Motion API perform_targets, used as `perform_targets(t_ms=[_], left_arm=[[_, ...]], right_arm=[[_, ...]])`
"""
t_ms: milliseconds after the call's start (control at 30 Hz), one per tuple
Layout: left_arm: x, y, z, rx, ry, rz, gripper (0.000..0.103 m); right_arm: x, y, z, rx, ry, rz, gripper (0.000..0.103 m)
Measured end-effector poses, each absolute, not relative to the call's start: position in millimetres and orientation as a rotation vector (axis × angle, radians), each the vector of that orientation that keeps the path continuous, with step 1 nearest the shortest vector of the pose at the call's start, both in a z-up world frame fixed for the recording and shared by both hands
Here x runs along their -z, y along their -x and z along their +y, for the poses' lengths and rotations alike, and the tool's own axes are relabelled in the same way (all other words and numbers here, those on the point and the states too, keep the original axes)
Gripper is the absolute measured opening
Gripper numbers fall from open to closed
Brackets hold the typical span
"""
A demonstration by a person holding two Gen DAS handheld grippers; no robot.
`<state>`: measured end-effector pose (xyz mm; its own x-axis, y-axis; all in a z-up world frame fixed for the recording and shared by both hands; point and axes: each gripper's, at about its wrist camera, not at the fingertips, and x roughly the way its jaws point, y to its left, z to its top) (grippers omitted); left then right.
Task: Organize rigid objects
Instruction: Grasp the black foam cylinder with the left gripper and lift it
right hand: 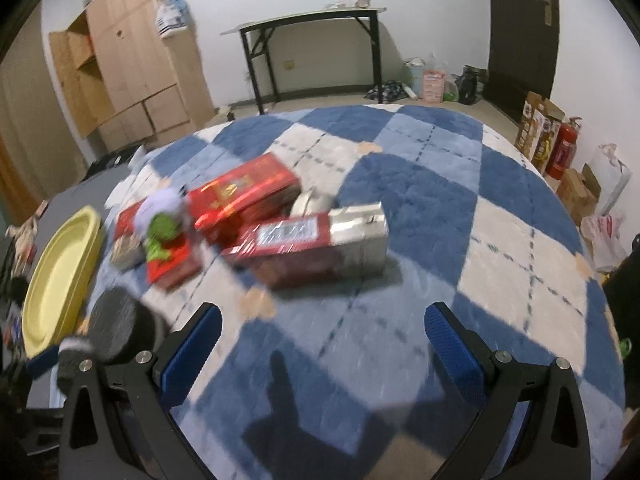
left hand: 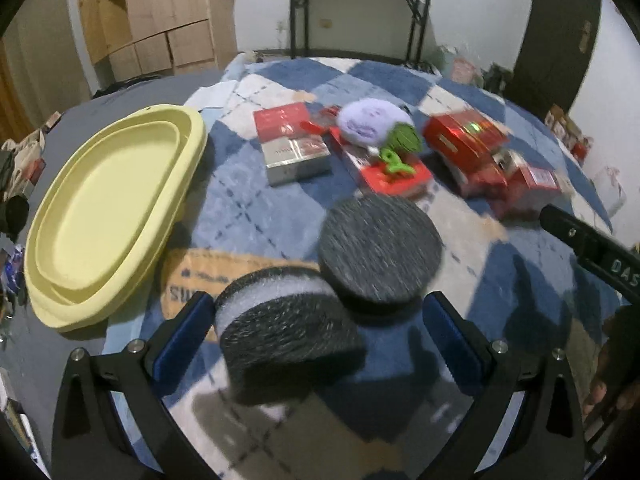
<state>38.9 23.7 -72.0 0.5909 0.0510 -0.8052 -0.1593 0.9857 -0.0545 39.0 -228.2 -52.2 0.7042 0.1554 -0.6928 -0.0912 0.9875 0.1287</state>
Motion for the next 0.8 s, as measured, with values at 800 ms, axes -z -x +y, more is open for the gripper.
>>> perform_targets(t_ms=[800], left_arm=[[53.0,-46.4,-28.6,-0.093,-0.027,0.847,0.103]], right_arm=[[78.5,-86.9,-215.1,-0.165,-0.047,0.769,0.103]])
